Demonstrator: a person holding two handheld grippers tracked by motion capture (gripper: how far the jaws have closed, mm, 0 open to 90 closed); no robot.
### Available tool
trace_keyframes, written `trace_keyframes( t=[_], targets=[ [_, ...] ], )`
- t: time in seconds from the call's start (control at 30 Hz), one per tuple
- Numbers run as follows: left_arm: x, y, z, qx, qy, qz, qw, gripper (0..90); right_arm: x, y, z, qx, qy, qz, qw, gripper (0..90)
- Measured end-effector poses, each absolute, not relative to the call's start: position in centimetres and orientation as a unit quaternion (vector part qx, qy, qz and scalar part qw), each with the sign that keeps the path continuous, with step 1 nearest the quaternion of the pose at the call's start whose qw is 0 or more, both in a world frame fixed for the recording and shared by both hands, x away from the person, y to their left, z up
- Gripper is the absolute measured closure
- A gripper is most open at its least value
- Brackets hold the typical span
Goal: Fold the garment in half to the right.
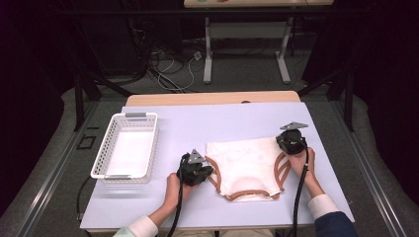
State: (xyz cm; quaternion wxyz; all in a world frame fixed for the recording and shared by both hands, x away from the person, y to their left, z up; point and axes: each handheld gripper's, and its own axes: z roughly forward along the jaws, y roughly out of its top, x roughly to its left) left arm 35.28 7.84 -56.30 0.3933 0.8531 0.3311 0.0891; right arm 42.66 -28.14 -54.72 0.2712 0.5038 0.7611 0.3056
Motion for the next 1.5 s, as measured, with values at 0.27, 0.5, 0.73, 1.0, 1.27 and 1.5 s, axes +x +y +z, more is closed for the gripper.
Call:
trace_keyframes(
  t=[0.27,0.5,0.73,1.0,1.27,1.5],
  targets=[
    [35.1,8.2,-55.9,0.853,0.329,0.094,0.394,73.5,42.4,-28.3,-54.5,0.502,0.763,0.312,0.260,65.5],
    [34.7,9.2,-55.3,0.855,0.327,0.088,0.392,46.8,41.2,-27.6,-53.6,0.477,0.771,0.343,0.245,41.7],
    [34.8,10.4,-54.8,0.852,0.331,0.082,0.398,30.8,40.0,-26.5,-52.9,0.445,0.787,0.369,0.216,28.5],
    [34.8,10.8,-54.7,0.852,0.333,0.086,0.396,18.4,38.6,-24.9,-52.2,0.416,0.798,0.388,0.198,19.8],
    [34.8,11.0,-54.7,0.858,0.329,0.083,0.386,3.9,37.4,-23.9,-51.9,0.401,0.804,0.400,0.182,15.2],
    [35.0,11.2,-54.8,0.855,0.334,0.091,0.387,0.2,35.5,-22.4,-51.6,0.373,0.816,0.408,0.169,15.1]
  ],
)
